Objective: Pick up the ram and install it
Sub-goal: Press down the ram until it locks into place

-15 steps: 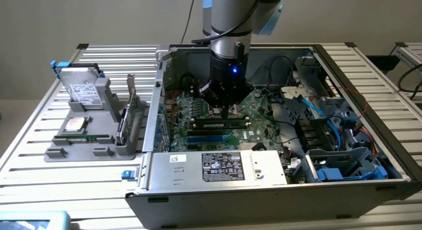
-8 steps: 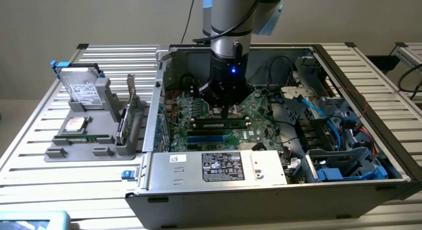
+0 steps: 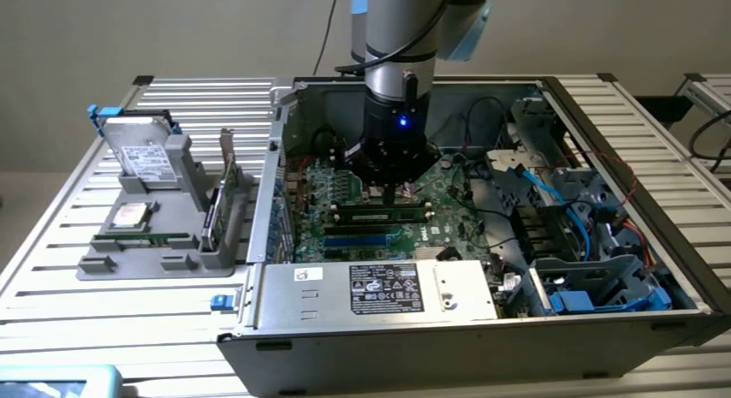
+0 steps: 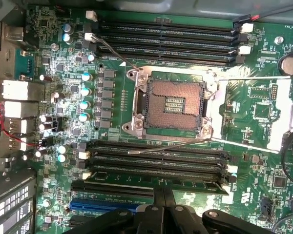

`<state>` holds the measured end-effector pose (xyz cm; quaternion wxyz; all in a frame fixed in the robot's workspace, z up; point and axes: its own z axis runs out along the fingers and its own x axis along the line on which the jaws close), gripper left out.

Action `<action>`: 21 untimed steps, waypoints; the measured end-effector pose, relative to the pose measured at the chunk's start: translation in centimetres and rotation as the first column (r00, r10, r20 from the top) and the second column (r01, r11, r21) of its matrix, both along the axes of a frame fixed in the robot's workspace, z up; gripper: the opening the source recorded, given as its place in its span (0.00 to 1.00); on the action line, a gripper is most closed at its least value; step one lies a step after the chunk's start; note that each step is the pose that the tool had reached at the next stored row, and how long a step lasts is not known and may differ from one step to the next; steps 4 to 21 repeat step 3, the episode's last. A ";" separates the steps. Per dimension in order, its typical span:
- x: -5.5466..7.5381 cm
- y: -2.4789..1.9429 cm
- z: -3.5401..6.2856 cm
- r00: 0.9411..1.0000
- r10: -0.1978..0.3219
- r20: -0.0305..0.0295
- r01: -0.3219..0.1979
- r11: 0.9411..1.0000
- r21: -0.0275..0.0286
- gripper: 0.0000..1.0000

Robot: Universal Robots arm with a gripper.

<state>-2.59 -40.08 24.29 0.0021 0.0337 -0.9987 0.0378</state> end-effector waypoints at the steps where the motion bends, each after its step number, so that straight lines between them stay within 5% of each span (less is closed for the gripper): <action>1: 0.0 0.00 0.00 1.000 0.000 0.000 0.000 1.000 0.000 0.11; 21: 0.0 0.00 0.00 1.000 0.000 0.000 0.000 1.000 0.000 0.11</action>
